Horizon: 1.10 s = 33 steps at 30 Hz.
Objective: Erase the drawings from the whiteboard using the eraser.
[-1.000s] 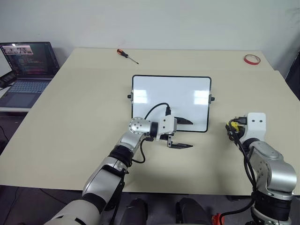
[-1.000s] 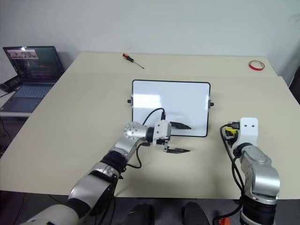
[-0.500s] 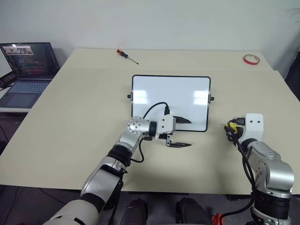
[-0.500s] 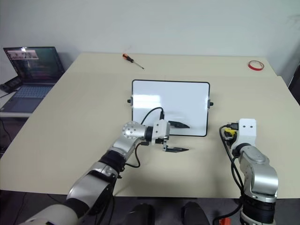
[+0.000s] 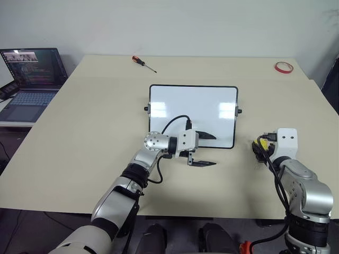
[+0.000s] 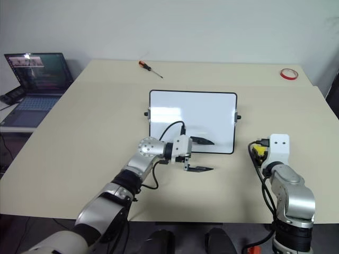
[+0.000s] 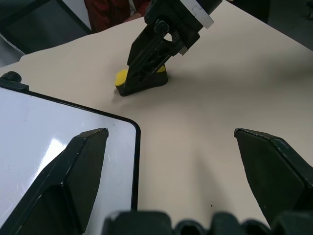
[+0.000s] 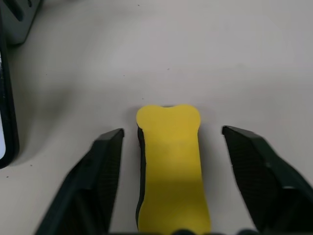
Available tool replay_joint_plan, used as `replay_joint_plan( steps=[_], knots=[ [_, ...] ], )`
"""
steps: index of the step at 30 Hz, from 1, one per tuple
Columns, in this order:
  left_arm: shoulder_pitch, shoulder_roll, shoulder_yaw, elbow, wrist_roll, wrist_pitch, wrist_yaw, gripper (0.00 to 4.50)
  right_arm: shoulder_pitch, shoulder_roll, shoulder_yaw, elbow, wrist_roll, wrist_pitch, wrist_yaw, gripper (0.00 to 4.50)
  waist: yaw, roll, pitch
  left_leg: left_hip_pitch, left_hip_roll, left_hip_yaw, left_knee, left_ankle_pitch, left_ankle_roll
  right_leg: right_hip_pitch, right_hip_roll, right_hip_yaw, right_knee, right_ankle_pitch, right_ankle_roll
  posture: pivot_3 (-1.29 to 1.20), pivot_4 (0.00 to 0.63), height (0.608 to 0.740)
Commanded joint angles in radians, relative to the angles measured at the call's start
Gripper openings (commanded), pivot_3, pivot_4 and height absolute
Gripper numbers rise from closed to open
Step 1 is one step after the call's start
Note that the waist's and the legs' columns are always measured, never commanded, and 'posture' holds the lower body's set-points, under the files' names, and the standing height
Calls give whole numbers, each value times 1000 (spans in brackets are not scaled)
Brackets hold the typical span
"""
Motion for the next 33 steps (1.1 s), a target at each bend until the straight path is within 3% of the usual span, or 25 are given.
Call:
replay_joint_plan(
  steps=[1, 7, 15, 21, 33],
  knots=[
    [-15, -3, 4, -35, -1, 0, -1, 4500, -7, -14, -10, -18, 11, -16, -5, 4491, 0, 0, 0, 0, 0, 0, 0, 0, 0, 0, 0, 0, 0, 0, 0, 0, 150, 740],
    [11, 17, 20, -104, -22, 65, 8, 4500, -16, -19, -9, -42, 13, 4, -16, 4491, 0, 0, 0, 0, 0, 0, 0, 0, 0, 0, 0, 0, 0, 0, 0, 0, 150, 740],
    [200, 74, 99, -489, -38, 407, 245, 4500, 56, -36, 3, -200, 23, -30, 2, 4491, -8, 0, 0, 0, 1, -1, 1, 0, 0, 0, 0, 0, 0, 0, 0, 0, 150, 740],
    [381, 56, 153, -779, -5, 621, 494, 4500, 194, -12, 50, -266, -22, -214, -31, 4491, -4, 1, -1, 0, 1, -2, 2, 0, 0, 0, -3, 0, 1, 0, 0, 0, 150, 740],
    [588, 21, 268, -934, 52, 689, 854, 4500, 417, 46, 20, -266, -20, -556, -33, 4491, 3, 1, -1, 4, 2, -2, 4, 0, 0, 6, -3, 0, 1, 0, 0, 0, 150, 740]
  ],
)
